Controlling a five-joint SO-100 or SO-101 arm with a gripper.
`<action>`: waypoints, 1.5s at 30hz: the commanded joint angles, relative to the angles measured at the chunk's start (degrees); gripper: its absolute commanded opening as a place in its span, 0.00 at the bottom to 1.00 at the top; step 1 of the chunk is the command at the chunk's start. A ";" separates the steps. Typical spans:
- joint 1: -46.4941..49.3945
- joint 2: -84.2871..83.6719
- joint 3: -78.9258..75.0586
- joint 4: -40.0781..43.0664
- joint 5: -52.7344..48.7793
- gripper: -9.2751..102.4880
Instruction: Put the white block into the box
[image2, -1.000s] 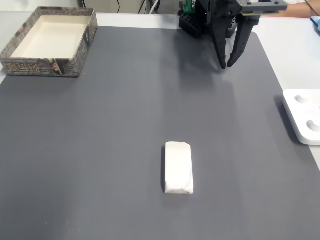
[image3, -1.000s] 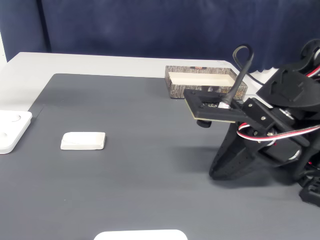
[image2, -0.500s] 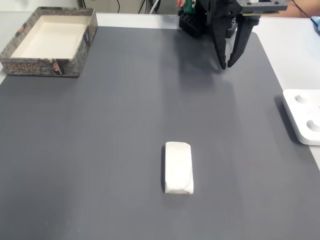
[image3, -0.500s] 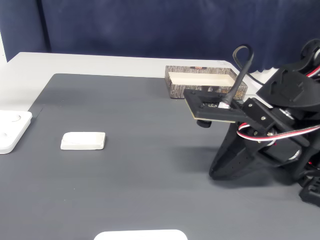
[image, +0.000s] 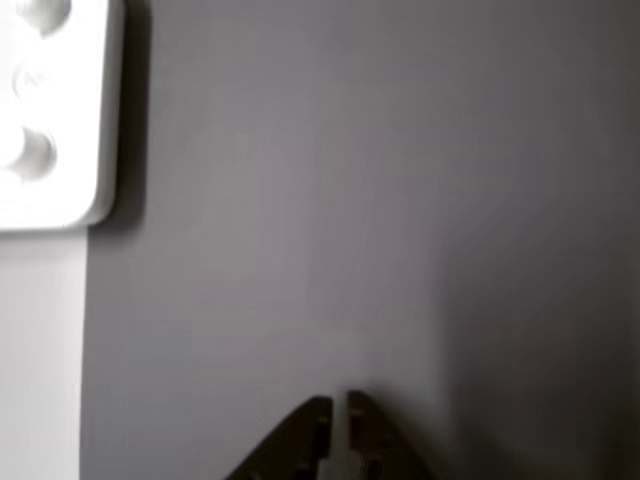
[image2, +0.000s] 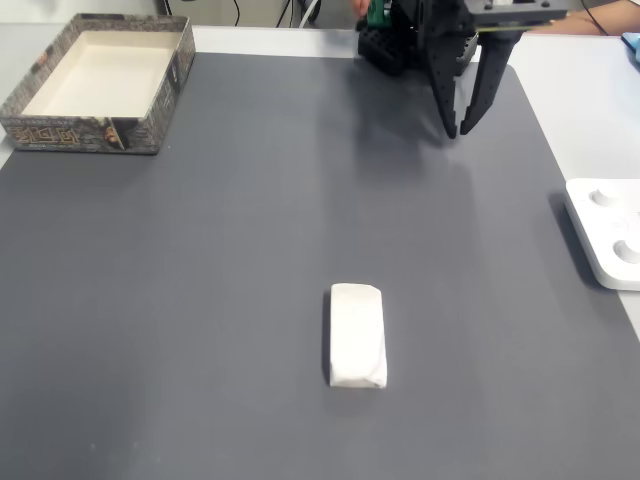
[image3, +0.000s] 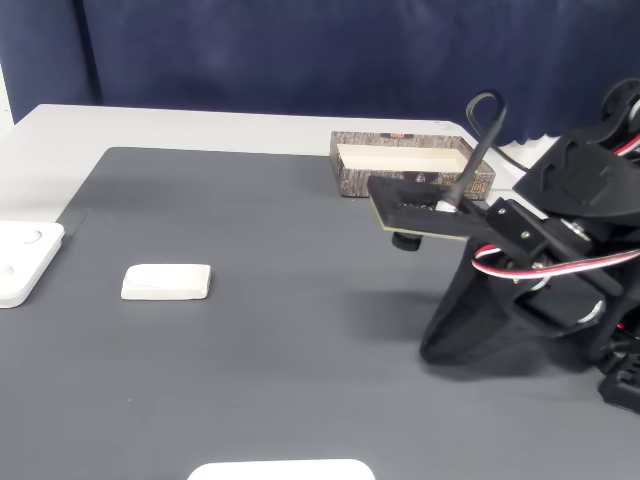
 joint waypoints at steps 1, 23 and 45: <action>2.99 -9.40 -7.21 -2.20 1.14 0.07; 12.92 -59.77 -47.37 -4.39 9.67 0.07; 17.67 -99.14 -87.98 -2.46 13.54 0.07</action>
